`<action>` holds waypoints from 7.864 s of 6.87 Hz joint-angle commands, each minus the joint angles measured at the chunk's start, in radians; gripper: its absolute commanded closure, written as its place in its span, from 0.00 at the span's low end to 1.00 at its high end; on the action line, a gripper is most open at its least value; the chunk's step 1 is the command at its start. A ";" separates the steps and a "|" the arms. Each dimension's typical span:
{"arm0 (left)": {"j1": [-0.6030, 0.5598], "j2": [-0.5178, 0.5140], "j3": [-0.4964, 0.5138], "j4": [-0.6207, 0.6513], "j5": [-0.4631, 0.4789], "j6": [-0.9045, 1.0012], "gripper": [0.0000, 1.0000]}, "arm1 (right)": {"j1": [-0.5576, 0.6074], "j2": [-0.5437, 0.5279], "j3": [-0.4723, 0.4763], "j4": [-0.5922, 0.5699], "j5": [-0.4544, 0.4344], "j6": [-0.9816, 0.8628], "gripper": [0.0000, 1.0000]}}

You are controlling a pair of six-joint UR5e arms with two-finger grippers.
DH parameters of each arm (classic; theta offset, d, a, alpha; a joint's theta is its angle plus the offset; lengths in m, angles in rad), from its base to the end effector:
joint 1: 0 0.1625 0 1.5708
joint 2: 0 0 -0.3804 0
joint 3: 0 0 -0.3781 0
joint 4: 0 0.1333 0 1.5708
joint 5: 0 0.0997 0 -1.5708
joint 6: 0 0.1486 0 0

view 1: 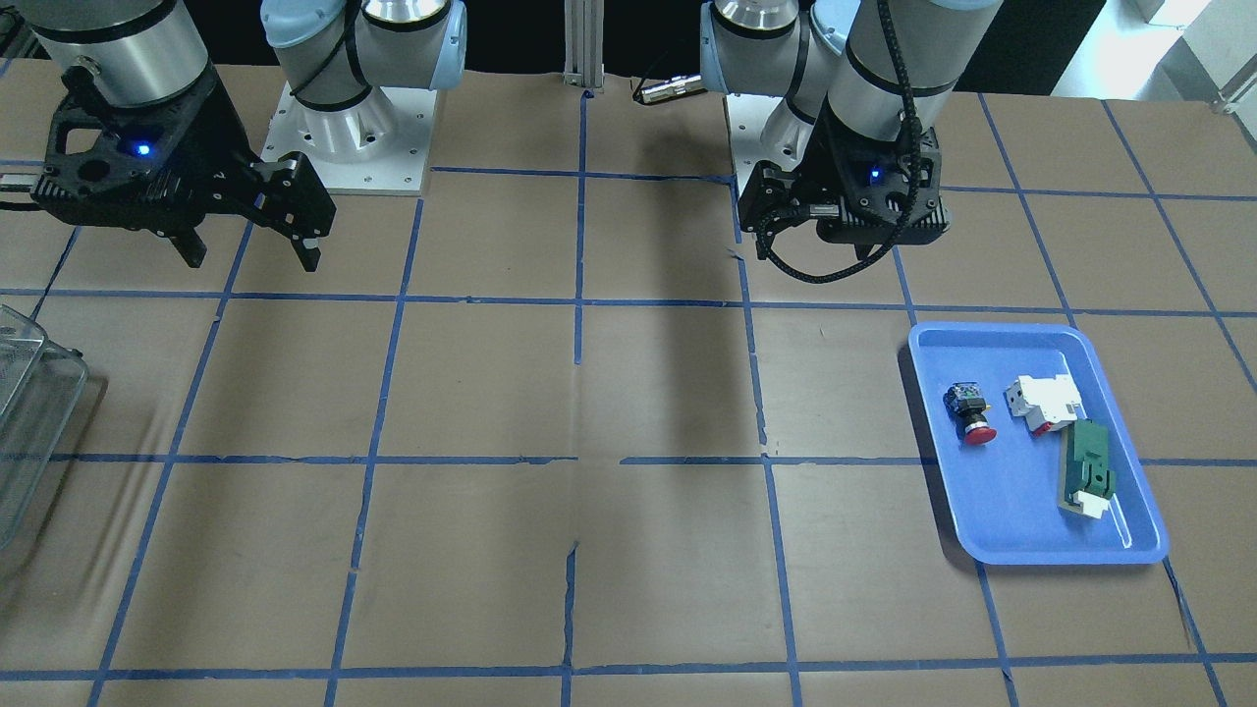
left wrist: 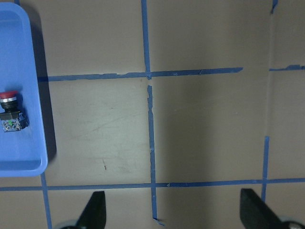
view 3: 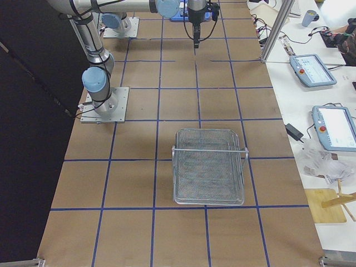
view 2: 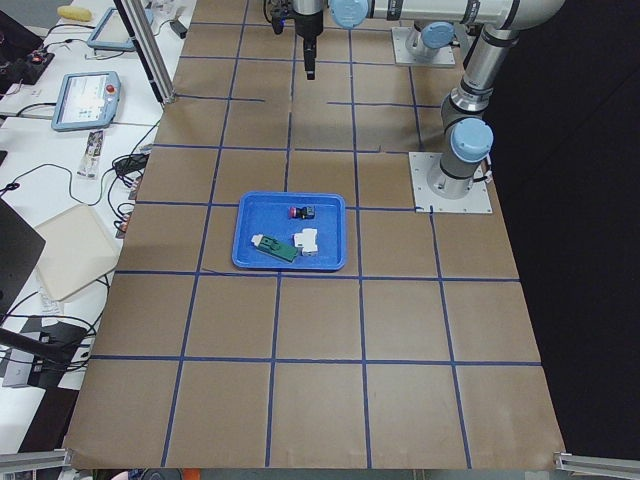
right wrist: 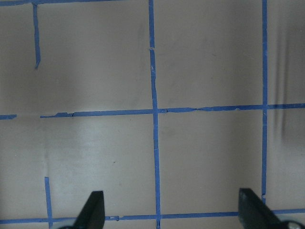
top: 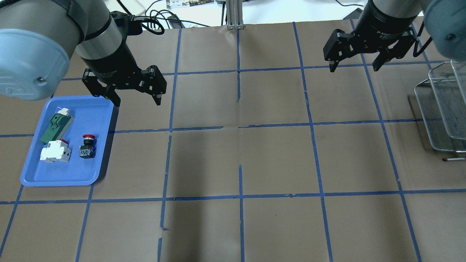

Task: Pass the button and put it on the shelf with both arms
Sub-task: 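Lower the left gripper over the red push button in the blue tray, then close the left gripper on the black base of the red button, then lift the red button out of the tray with the left gripper, then carry the button toward the table center while the right gripper approaches it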

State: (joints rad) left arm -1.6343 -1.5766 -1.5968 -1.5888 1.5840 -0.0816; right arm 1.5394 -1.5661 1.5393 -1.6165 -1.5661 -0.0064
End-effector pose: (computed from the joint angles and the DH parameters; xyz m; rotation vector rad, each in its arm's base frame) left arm -0.1610 -0.4630 0.3775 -0.0278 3.1238 0.0761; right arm 0.1186 -0.4939 0.4120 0.0389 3.1360 -0.1139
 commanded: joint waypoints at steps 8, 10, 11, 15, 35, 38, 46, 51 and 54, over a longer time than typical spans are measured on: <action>0.511 -0.034 -0.436 0.471 0.025 0.543 0.00 | 0.002 0.012 -0.013 -0.002 0.012 -0.004 0.00; 0.566 -0.113 -0.506 0.636 0.027 0.592 0.00 | 0.002 0.012 -0.013 -0.002 0.012 -0.004 0.00; 0.588 -0.155 -0.508 0.642 0.027 0.595 0.00 | 0.002 0.012 -0.013 -0.002 0.011 -0.004 0.00; 0.625 -0.246 -0.506 0.739 -0.012 0.672 0.01 | 0.002 0.012 -0.013 -0.002 0.008 -0.003 0.00; 0.148 -0.081 -0.242 0.418 -0.228 1.609 1.00 | -0.278 -0.043 0.004 0.149 0.213 -0.496 0.00; 0.087 -0.105 -0.244 0.437 -0.517 1.614 1.00 | -0.253 -0.052 0.080 0.246 0.450 -0.503 0.00; -0.053 -0.080 -0.256 0.418 -0.799 1.528 1.00 | -0.027 -0.048 0.157 0.020 0.610 -0.902 0.00; -0.056 -0.069 -0.250 0.421 -0.800 1.534 1.00 | 0.059 -0.085 0.163 -0.011 0.604 -1.372 0.00; -0.058 -0.059 -0.249 0.421 -0.828 1.531 1.00 | 0.061 -0.072 0.194 -0.035 0.604 -1.449 0.00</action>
State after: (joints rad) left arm -1.6917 -1.6392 -1.8445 -1.1664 0.7654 1.4512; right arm 1.5985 -1.6440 1.7124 -1.6408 -0.9639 -1.4303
